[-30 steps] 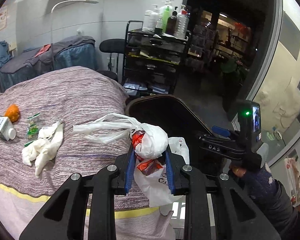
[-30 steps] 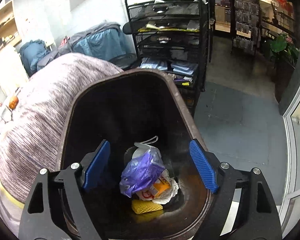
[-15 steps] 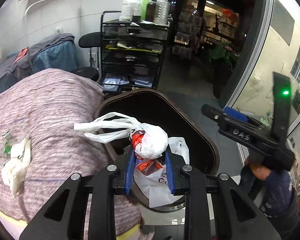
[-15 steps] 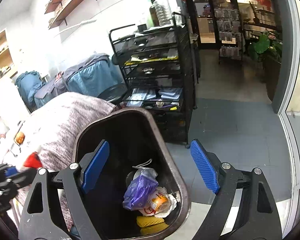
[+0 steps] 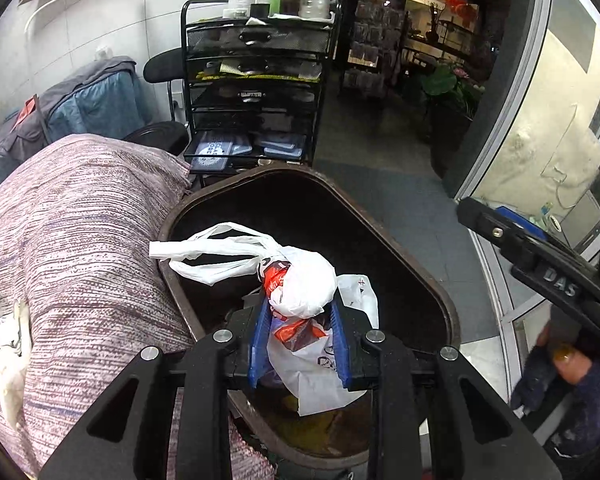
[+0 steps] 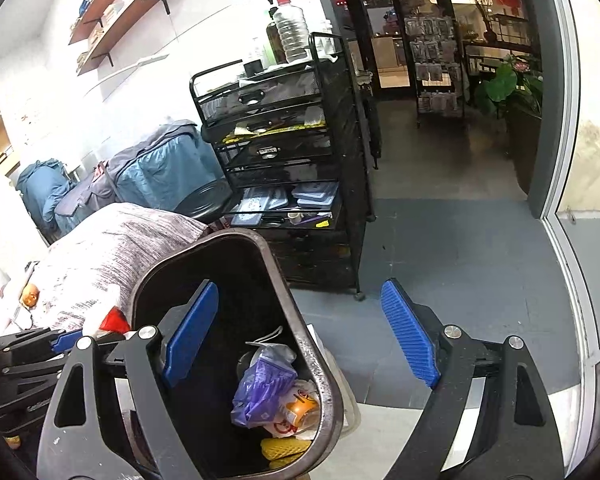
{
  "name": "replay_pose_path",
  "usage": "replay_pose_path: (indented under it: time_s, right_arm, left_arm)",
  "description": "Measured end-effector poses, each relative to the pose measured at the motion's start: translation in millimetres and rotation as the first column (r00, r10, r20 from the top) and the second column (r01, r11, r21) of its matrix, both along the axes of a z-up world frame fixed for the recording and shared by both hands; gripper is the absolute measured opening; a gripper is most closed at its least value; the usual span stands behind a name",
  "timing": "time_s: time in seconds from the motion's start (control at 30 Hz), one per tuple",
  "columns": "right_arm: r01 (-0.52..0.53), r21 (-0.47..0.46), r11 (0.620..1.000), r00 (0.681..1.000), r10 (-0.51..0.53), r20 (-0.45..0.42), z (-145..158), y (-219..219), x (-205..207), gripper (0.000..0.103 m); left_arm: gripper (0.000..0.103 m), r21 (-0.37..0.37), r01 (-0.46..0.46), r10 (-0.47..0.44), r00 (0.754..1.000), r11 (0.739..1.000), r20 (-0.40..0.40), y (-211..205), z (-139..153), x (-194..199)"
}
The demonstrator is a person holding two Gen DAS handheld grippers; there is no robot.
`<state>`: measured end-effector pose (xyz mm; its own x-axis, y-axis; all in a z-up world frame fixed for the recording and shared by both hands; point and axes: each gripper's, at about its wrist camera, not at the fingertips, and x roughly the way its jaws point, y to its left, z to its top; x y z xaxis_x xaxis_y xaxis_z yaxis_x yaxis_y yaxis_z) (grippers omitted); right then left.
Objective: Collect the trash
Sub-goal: 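Lower the white plastic bag into the brown bin and open the left tool, then move both tools back over the tissues on the bed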
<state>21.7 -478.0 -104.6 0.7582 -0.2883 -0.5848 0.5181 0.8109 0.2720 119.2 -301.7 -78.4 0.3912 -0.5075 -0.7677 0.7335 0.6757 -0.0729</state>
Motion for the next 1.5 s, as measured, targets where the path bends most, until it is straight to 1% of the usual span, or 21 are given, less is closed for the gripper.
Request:
replay_pose_path:
  time_s: [0.03, 0.1, 0.13, 0.17, 0.2, 0.23, 0.37, 0.47, 0.6, 0.8, 0.97, 1.07, 1.2, 1.27, 1.37, 1.5]
  right_arm:
    - [0.000, 0.001, 1.000, 1.000, 0.000, -0.001, 0, 0, 0, 0.083]
    - [-0.001, 0.002, 1.000, 1.000, 0.001, -0.004, -1, -1, 1, 0.083]
    - [-0.002, 0.003, 1.000, 1.000, 0.002, -0.004, -1, -1, 1, 0.083]
    - [-0.001, 0.003, 1.000, 1.000, 0.001, -0.004, -1, 0, 1, 0.083]
    - [-0.001, 0.002, 1.000, 1.000, 0.001, -0.004, -1, 0, 1, 0.083]
    - [-0.001, 0.002, 1.000, 1.000, 0.001, -0.005, -1, 0, 1, 0.083]
    - [-0.001, 0.007, 1.000, 1.000, 0.001, -0.006, -2, -2, 3, 0.083]
    - [-0.007, 0.011, 1.000, 1.000, 0.007, -0.005, -3, 0, 3, 0.083]
    - [-0.019, 0.015, 1.000, 1.000, 0.019, 0.003, -3, 2, 4, 0.083]
    - [-0.053, 0.025, 0.998, 0.998, 0.053, 0.017, -3, 10, 8, 0.083]
    - [-0.115, 0.026, 0.993, 0.993, 0.115, 0.033, 0, 27, 16, 0.083]
    - [-0.157, 0.025, 0.987, 0.987, 0.156, 0.038, 2, 40, 23, 0.083]
    - [-0.209, 0.022, 0.978, 0.977, 0.208, 0.041, 3, 58, 33, 0.083]
    - [-0.239, 0.024, 0.971, 0.970, 0.238, 0.045, 4, 69, 39, 0.083]
    - [-0.287, 0.023, 0.958, 0.957, 0.286, 0.045, 4, 87, 47, 0.083]
    - [-0.348, 0.020, 0.937, 0.937, 0.347, 0.043, 5, 111, 60, 0.083]
  left_arm:
    - [0.029, 0.002, -0.004, 0.004, 1.000, 1.000, 0.003, 0, -1, 1]
    - [0.038, 0.006, -0.006, 0.006, 1.000, 1.000, 0.014, -2, -3, 1]
    - [0.051, 0.008, -0.009, 0.009, 1.000, 1.000, 0.024, -2, -3, 1]
    - [0.067, 0.007, -0.016, 0.015, 0.999, 1.000, 0.041, -1, -2, 0]
    - [0.073, 0.001, -0.018, 0.018, 0.998, 1.000, 0.054, -1, -2, -1]
    - [0.079, -0.006, -0.017, 0.017, 0.998, 1.000, 0.068, 0, -1, -2]
    - [0.092, -0.003, -0.014, 0.014, 0.993, 1.000, 0.121, 1, 4, -6]
    - [0.095, -0.007, -0.012, 0.013, 0.990, 1.000, 0.144, 4, 9, -9]
    - [0.095, -0.017, -0.017, 0.019, 0.986, 1.000, 0.166, 10, 17, -14]
    - [0.097, -0.046, -0.047, 0.055, 0.980, 0.998, 0.191, 28, 30, -26]
    - [0.097, -0.077, -0.071, 0.086, 0.972, 0.995, 0.217, 50, 41, -39]
    - [0.097, -0.092, -0.102, 0.121, 0.965, 0.991, 0.233, 66, 46, -42]
    - [0.097, -0.113, -0.152, 0.174, 0.960, 0.982, 0.221, 89, 50, -39]
    - [0.097, -0.115, -0.184, 0.207, 0.950, 0.976, 0.236, 101, 51, -37]
    - [0.097, -0.108, -0.244, 0.265, 0.926, 0.964, 0.270, 120, 53, -35]
    - [0.097, -0.119, -0.309, 0.330, 0.910, 0.944, 0.252, 149, 54, -26]
